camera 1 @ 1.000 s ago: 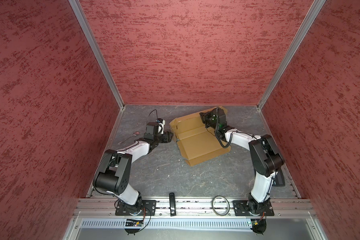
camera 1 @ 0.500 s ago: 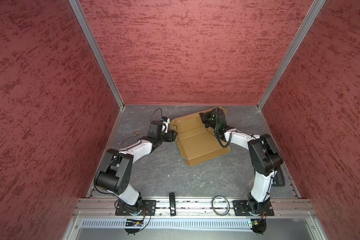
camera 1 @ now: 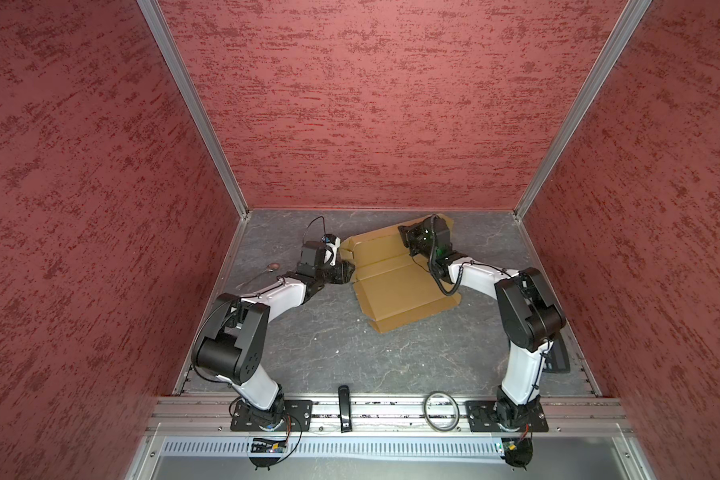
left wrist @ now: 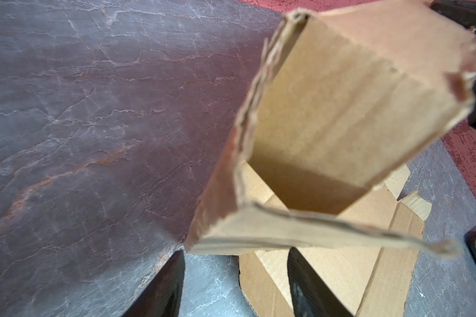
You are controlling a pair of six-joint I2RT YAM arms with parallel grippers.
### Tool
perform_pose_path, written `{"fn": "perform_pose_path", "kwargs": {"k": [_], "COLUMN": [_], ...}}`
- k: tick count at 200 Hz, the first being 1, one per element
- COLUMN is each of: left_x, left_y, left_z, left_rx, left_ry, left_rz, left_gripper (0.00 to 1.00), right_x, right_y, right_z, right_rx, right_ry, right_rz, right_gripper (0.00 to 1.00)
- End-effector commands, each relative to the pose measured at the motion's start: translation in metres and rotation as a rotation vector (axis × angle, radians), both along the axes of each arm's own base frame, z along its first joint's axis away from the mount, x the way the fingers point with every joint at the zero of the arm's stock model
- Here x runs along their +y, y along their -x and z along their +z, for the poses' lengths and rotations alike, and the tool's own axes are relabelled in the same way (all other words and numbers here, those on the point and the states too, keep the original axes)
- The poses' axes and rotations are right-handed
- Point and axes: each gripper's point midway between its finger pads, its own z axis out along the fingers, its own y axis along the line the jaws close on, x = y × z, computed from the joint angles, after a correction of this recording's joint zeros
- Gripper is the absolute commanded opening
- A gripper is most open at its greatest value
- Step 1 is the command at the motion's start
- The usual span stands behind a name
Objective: Fold the paper box
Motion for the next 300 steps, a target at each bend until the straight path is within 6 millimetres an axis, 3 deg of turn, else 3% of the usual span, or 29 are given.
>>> {"fn": "perform_pose_path", "kwargs": {"k": [1, 100, 140, 205, 300], "left_x": [-0.005, -0.029, -0.035, -0.042, -0.035], "left_y": [-0.003, -0.004, -0.006, -0.015, -0.03], "left_z": [-0.003, -0.005, -0.003, -0.004, -0.019], "left_rx": [-0.011, -0.023, -0.025, -0.014, 0.036], "left_ry": [0.006, -0.033, -0.045, -0.081, -0.174], "left_rz": [-0.018, -0.061, -0.062, -0.035, 0.139], "left_gripper": [0.59, 0.57, 0.52, 0.48, 0.49], "right_x": [0.003, -0.001, -0.001, -0.001, -0.001], "right_y": [-0.002, 0.003, 0.006, 0.009, 0.014], "right_z": [0.005, 0.0, -0.003, -0.007, -0.014], "right_rx": [-0.014, -0.024, -0.023, -0.023, -0.017], "right_ry": [-0.023, -0.013, -0.02, -0.034, -0.052], "right_rz": [-0.014, -0.016, -0.017, -0.011, -0.008], "right_gripper": [0.04, 0.04, 0.04, 0.04, 0.04]}}
